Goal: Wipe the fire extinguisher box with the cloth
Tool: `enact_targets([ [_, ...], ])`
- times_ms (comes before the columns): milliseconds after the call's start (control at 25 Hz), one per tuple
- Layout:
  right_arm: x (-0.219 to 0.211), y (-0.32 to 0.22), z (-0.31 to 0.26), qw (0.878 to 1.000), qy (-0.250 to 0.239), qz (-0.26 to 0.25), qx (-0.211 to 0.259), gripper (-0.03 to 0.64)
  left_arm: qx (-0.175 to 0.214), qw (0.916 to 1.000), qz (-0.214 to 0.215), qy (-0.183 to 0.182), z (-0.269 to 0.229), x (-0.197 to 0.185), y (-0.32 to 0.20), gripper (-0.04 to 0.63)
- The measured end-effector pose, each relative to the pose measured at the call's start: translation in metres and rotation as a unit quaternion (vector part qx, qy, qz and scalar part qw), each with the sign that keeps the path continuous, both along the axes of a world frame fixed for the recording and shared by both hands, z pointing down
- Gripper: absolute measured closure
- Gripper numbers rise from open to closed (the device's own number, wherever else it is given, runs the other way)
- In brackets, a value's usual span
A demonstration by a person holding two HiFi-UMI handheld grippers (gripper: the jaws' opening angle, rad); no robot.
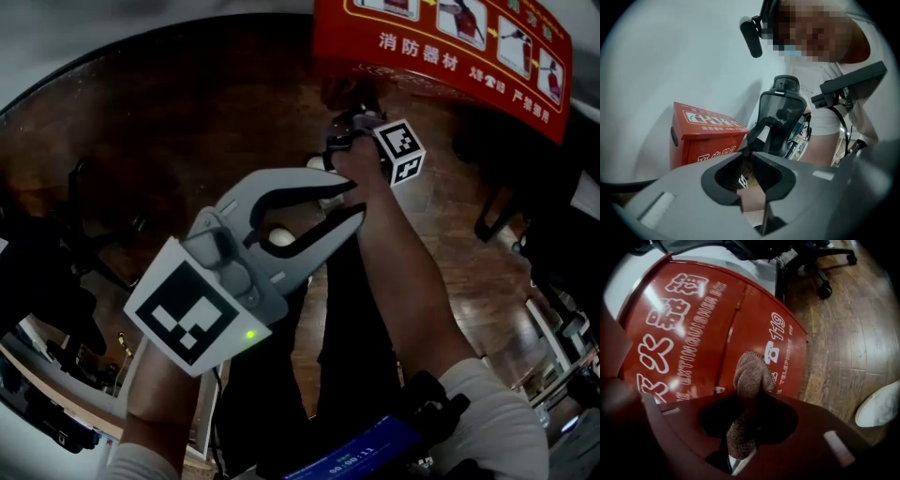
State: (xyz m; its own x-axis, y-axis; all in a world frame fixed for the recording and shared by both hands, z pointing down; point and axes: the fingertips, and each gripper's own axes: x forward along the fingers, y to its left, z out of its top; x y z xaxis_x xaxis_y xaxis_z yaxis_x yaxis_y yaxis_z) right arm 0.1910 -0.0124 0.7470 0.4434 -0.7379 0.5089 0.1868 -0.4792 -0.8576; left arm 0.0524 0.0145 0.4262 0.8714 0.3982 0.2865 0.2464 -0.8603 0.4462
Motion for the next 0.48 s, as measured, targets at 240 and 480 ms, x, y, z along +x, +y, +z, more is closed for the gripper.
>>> enact_targets([
  [240, -0.005, -0.01, 0.088, 0.997, -0.009, -0.062, -0.044, 0.503, -0.01, 0.9995, -0.013, -0.026, 0.053, -0.012, -0.01, 0.532],
  [480, -0.006, -0.009, 0.123, 0.989, -0.011, -0.127, -0.07, 0.502, -0.02, 0.9988, -0.032, -0.033, 0.078, -0.017, -0.013, 0.532],
])
